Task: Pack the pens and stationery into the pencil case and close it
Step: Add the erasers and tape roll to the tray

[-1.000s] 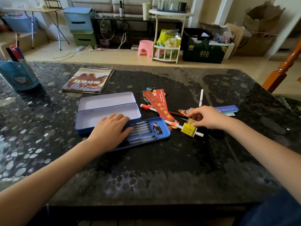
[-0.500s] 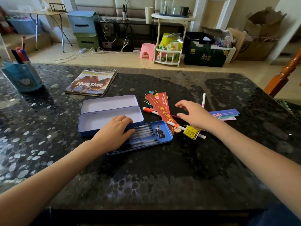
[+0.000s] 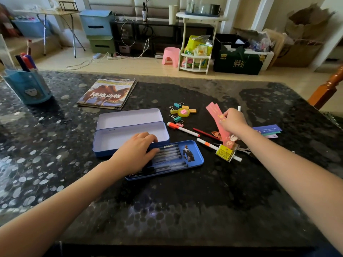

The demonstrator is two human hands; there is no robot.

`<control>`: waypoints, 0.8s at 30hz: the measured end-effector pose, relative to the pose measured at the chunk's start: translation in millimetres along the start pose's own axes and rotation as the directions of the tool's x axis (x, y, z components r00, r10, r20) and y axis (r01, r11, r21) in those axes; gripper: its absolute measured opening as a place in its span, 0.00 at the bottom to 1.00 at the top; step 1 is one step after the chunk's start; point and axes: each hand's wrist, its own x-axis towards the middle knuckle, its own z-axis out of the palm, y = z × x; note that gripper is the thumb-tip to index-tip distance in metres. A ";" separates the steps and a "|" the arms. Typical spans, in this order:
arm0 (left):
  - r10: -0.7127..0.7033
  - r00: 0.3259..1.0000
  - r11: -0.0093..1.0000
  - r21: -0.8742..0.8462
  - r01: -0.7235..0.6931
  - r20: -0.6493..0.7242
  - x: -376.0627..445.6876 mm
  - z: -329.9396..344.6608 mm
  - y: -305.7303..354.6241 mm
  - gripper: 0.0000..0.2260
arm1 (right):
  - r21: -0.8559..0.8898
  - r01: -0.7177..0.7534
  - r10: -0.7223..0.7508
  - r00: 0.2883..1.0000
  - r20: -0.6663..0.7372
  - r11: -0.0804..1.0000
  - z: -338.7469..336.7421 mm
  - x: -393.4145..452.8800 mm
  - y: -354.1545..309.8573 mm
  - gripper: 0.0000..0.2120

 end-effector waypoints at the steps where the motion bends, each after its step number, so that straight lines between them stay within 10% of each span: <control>1: -0.005 1.000 1.000 -0.015 0.005 0.010 1.2 -1.6 -0.4 0.13 | -0.086 0.005 -0.006 1.000 -0.010 0.996 2.1 1.9 2.7 0.13; 8: -0.023 0.994 0.994 -0.113 0.011 -0.105 5.6 -7.5 -10.5 0.08 | -0.204 0.394 -0.411 0.911 -0.044 0.896 16.5 14.2 -49.5 0.19; 12: -0.008 0.997 0.998 -0.070 0.002 -0.081 6.1 -4.1 -12.2 0.06 | -0.200 0.401 -0.355 0.907 0.228 0.894 34.7 28.7 -65.9 0.23; 15: -0.061 0.995 0.991 -0.124 0.051 -0.073 10.1 -3.2 -16.9 0.04 | -0.184 0.373 -0.353 0.926 0.130 0.909 43.1 32.4 -64.3 0.19; 24: -0.038 0.999 0.997 -0.069 0.035 -0.038 12.8 -3.2 -19.1 0.06 | 0.314 0.392 -0.404 0.914 -0.029 0.865 10.1 -14.4 -56.6 0.08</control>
